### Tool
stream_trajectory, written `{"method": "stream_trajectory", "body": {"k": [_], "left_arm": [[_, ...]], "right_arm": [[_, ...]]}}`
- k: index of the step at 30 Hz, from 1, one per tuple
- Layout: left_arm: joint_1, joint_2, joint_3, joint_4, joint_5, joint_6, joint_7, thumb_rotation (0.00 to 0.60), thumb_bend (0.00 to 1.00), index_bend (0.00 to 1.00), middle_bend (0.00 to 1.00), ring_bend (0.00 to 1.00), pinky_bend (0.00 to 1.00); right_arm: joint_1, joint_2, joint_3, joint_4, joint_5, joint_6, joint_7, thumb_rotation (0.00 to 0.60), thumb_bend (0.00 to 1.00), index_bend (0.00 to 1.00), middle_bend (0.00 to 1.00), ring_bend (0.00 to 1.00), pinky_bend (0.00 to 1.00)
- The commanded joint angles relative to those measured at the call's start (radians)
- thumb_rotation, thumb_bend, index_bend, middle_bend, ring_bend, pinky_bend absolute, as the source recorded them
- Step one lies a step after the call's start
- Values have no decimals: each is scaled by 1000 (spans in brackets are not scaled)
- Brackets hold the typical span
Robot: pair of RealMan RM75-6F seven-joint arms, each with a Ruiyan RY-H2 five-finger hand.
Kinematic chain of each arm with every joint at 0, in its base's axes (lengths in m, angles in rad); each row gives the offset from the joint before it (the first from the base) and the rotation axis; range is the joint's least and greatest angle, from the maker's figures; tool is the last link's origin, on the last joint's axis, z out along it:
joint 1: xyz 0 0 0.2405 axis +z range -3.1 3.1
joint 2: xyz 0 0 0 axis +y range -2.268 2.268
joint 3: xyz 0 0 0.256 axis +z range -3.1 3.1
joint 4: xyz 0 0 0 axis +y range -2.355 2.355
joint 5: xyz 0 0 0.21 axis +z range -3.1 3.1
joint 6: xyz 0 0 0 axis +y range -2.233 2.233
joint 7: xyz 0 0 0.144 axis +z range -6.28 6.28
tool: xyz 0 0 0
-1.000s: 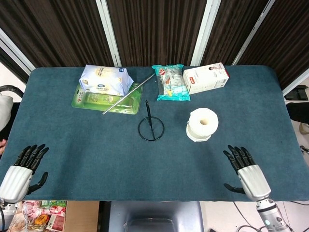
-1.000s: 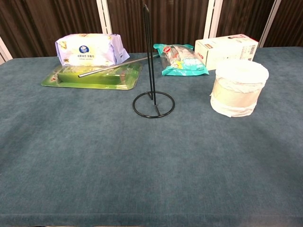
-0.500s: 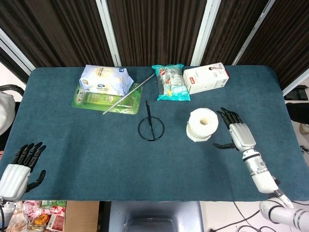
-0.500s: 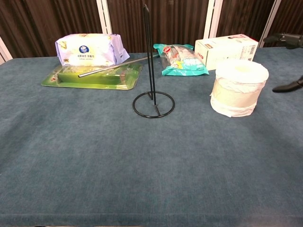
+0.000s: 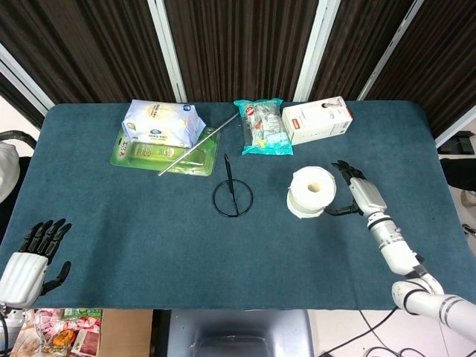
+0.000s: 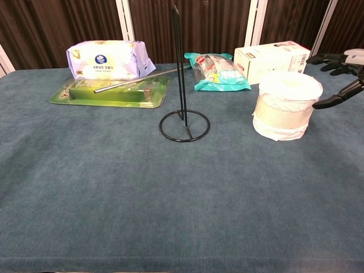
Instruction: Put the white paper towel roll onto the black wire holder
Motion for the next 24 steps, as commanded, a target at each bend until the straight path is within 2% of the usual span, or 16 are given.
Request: {"method": "stream_trajectory", "body": {"k": [1,10,11,13,15,16,18,21,24], "left_arm": [[0,0,0,0,-1,-1,0,600,461,0,31,5,84],[0,-1,-2,1,-4,-3,0,600,460,0,30,5,84],[0,0,-2,-1,-4,-2,2,600,461,0,30,4,84],[1,0,-2,-1,-4,0,1,600,462,0,30,5,83],[2,1,-1,-1,-2,2,-3,600,462,0,30,5,84],[0,1,-2,0,-4,-1,-3,600,462,0,30,5,84],[-1,1,-1,1,-2,-3,-4,600,462,0,30,4,84],[0,1,0,-1,1,0,-3,600,462,0,30,4,84],[1,1,1,-1,3,3,-4,600,462,0,30,4,83]], "right_arm": [[26,-23,-4,32,13,-39,23,600,137,0,0,0,0],[79,-63,-6,67,16,-114,86,600,138,10,7,0,0],[81,-68,-5,72,15,-107,86,600,138,57,44,0,0],[82,-75,-2,81,22,-97,83,600,138,259,184,67,0],[84,-79,1,83,37,-97,74,600,166,500,355,231,8],[84,-79,2,81,44,-96,68,600,186,570,410,289,24],[83,-80,4,76,58,-83,40,600,252,734,542,431,132],[71,-70,16,45,63,-37,29,600,291,820,610,506,203],[44,-46,36,-15,44,51,48,600,295,843,628,524,231]]}}
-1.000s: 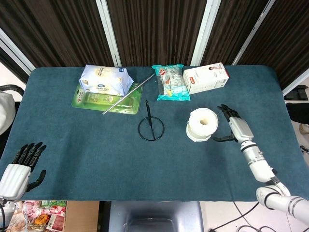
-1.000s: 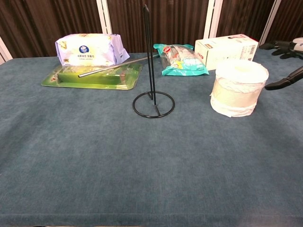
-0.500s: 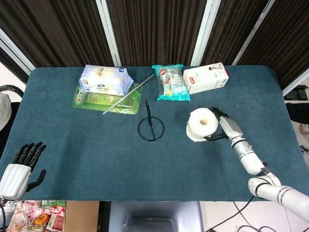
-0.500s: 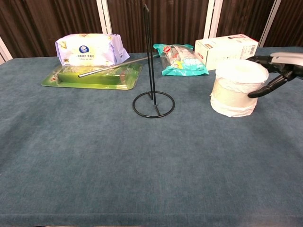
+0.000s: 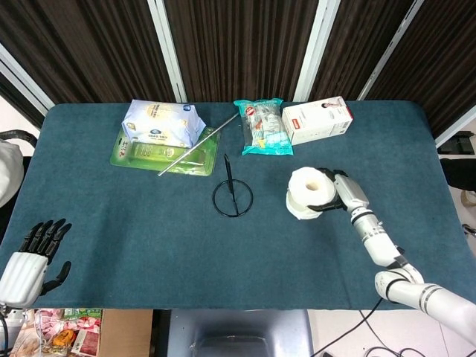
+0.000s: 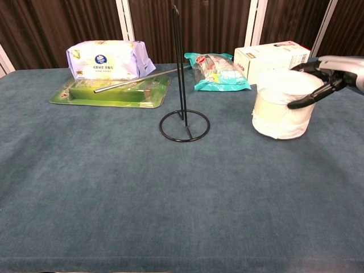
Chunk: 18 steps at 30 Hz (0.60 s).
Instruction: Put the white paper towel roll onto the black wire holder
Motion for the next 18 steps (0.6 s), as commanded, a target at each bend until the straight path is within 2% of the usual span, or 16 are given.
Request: {"method": "stream_trajectory", "body": {"k": [1,5,11,18], "left_arm": [[0,0,0,-1,1,1,0,600,462,0,31,4,83],[0,1,3,-2,7,1,-1,600,462,0,31,4,84],[-3,-1,6,-1,13,-2,-4,600,461,0,30,5,83],[-8,-4,9,-4,15,-13,6,600,462,0,30,5,83]], "right_arm": [[-37,36,30,-85,-28,115,28,600,295,844,628,524,233],[-81,121,74,-228,-78,250,84,600,295,843,628,524,239],[-105,300,166,-515,-36,286,115,600,295,843,628,526,274],[-35,380,272,-740,109,285,-37,600,295,840,628,527,275]]}}
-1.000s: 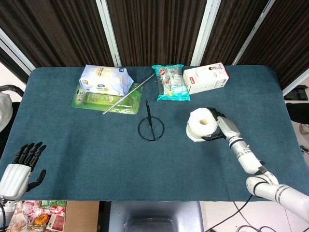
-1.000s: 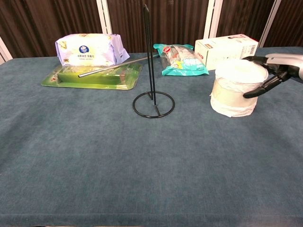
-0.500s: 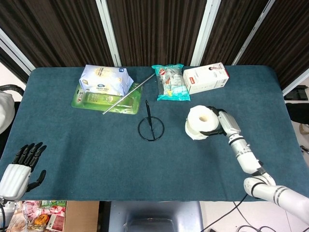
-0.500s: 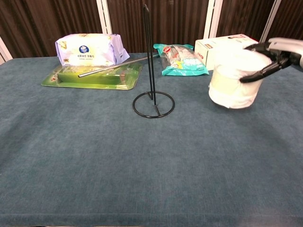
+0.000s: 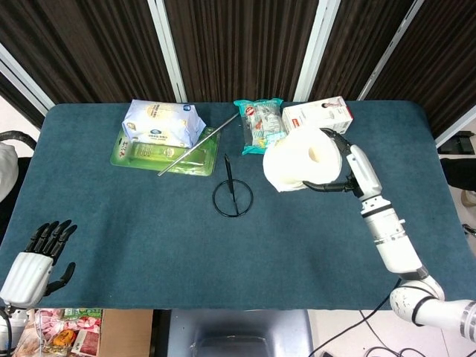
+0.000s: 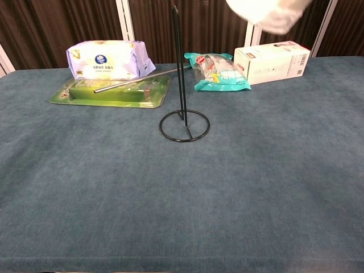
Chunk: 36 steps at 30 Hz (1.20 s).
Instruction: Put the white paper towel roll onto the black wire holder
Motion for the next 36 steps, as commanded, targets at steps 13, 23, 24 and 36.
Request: {"method": "stream_trajectory", "body": {"k": [13,23,24,36], "left_arm": [[1,5,-1,1,-6,1,-11,600,462,0,30,5,83],[2,10,2,4,-3,4,-25,600,462,0,30,5,83],[2,10,2,5,-3,5,-25,600,462,0,30,4,83],[2,12,-1,6,-5,7,-31,600,461,0,30,5,83]], "right_arm": [[351,-44,112,-202,527,81,-606,600,295,837,628,527,276],[455,-156,75,-145,675,106,-711,600,295,835,627,527,277],[459,-162,73,-142,679,105,-712,600,295,835,627,527,277],[475,-202,51,-104,679,127,-742,600,295,834,628,527,277]]}}
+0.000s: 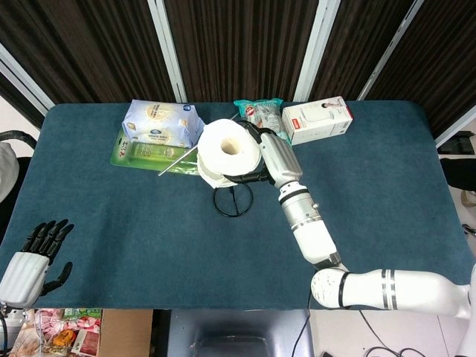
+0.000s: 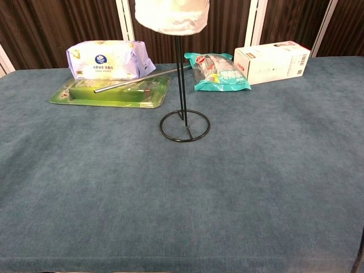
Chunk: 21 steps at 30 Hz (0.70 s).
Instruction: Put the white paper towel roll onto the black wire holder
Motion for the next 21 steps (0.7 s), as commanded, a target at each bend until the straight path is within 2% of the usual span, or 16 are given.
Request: {"method": "stream_trajectory", "body": {"k": [1,7,10,11,12,14,15,17,21], "left_arm": [[1,0,0,0,1,1,0,600,461,0,30,5,84],[2,0,0,2,1,5,-2,600,461,0,30,5,83],[1,0,-1,4,-1,4,-3,600,461,0,30,5,83],[1,0,-1,4,-1,3,-3,600,461,0,30,4,83],[1,0,-1,3,-1,3,-3,600,461,0,30,4,83],[1,0,0,4,0,3,-4,600,461,0,30,5,83],[2,-1,0,4,0,4,-4,600,462,0,30,5,83],[1,-1,0,4,1,4,-3,600,462,0,30,5,84],[1,-1,-1,4,-1,4,-3,600,462,0,30,5,84]], "right_arm": [[2,-7,-6,9,5,-1,-7,600,295,834,628,527,277],[5,-26,-17,38,24,-15,-11,600,295,805,628,523,278],[3,-30,-19,46,34,-27,-6,600,295,712,613,479,278],[1,-27,-19,43,44,-41,-2,600,295,597,562,432,276],[-1,-20,-20,40,54,-56,0,600,295,411,476,359,255],[-4,0,-20,34,66,-93,3,600,295,111,292,203,178],[-6,7,-20,35,63,-102,4,600,289,26,212,129,130],[-9,14,-23,37,48,-99,4,600,258,0,94,32,63],[-13,18,-28,37,30,-83,-2,600,200,0,11,0,9]]}}
